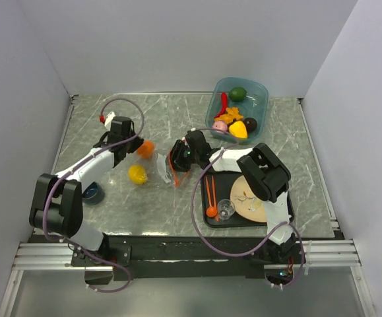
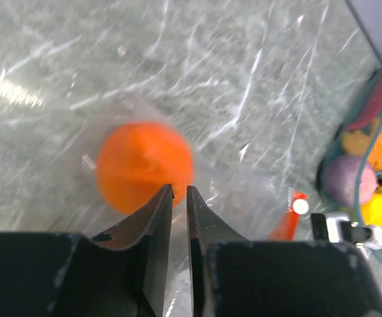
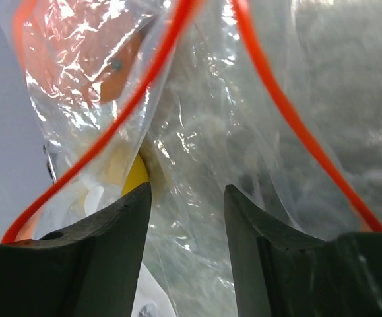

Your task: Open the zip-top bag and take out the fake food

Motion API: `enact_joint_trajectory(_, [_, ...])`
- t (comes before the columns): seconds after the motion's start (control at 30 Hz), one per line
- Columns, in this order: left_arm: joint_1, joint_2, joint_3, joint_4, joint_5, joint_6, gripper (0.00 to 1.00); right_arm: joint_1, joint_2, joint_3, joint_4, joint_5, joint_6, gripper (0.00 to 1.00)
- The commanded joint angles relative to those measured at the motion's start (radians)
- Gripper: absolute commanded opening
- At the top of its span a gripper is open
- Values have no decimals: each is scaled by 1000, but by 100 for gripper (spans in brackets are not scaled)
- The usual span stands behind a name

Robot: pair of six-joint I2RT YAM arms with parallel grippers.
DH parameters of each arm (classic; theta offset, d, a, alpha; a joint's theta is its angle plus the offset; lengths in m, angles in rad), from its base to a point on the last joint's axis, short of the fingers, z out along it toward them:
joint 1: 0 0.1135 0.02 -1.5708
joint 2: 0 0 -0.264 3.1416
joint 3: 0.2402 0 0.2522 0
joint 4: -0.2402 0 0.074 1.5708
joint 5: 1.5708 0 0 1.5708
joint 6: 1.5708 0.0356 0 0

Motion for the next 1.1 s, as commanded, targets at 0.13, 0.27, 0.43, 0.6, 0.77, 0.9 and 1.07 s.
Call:
enact_joint_trajectory(0.13, [8,137,119,-11,-70,43,19,3,44,60,94,-56,62,59])
enact_joint_trajectory(0.27, [8,154,118,-20,-106,35,18,5,52,60,107,-63,60,59])
enact_joint_trajectory(0.43, [8,143,101,-21,-171,35,17,3,56,54,110,-64,57,60])
enact_joint_trajectory(0.6, [8,157,93,-32,-180,41,18,3,55,48,118,-63,60,62])
enact_joint_trajectory(0.77, [8,155,67,-40,-183,26,29,3,55,52,111,-63,57,63])
enact_joint_trajectory(0.9, [8,159,50,-34,-186,20,32,3,58,54,113,-64,60,63])
enact_joint_trajectory(1.07, [5,172,33,-23,-168,5,26,3,55,58,118,-66,65,67])
